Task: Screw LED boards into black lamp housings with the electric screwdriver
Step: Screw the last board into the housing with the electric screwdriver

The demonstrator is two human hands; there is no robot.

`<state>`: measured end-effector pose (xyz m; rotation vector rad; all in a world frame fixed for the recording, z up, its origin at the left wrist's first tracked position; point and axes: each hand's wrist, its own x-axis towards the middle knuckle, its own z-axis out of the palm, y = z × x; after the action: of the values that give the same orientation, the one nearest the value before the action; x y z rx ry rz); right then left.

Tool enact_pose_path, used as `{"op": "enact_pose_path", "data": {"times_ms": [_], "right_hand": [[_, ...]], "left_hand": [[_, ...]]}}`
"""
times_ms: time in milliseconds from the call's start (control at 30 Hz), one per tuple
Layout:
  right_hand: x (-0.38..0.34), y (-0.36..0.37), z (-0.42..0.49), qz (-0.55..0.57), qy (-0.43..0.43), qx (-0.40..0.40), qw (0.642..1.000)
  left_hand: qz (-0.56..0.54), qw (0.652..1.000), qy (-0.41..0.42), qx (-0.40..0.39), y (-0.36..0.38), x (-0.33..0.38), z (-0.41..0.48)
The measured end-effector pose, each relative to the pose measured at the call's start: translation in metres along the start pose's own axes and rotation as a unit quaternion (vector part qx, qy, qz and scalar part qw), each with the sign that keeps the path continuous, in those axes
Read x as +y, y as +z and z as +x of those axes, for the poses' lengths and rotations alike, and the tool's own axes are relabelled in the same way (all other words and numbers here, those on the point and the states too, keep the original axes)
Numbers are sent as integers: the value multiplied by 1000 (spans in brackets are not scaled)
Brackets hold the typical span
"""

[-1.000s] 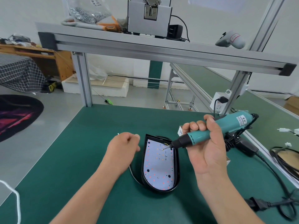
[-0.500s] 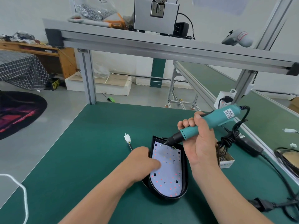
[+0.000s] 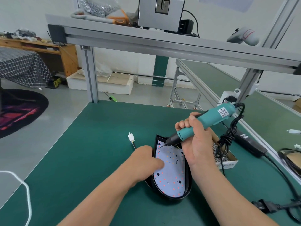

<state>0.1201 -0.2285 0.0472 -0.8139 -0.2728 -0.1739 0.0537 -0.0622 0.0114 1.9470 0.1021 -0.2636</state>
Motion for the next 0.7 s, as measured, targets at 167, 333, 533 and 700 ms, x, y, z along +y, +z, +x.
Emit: {"op": "enact_pose_path", "data": {"times_ms": [167, 333, 533, 700], "right_hand": [[1, 1, 0, -3, -6, -8, 1000], [0, -2, 1, -8, -8, -9, 1000], [-2, 1, 0, -26, -11, -18, 999], [-2, 9, -4, -80, -28, -65, 994]], "left_hand": [[2, 1000, -2, 4, 0, -1, 1], [3, 1000, -3, -3, 0, 0, 2], [5, 1000, -7, 0, 0, -1, 1], [13, 1000, -3, 8, 0, 0, 1]]}}
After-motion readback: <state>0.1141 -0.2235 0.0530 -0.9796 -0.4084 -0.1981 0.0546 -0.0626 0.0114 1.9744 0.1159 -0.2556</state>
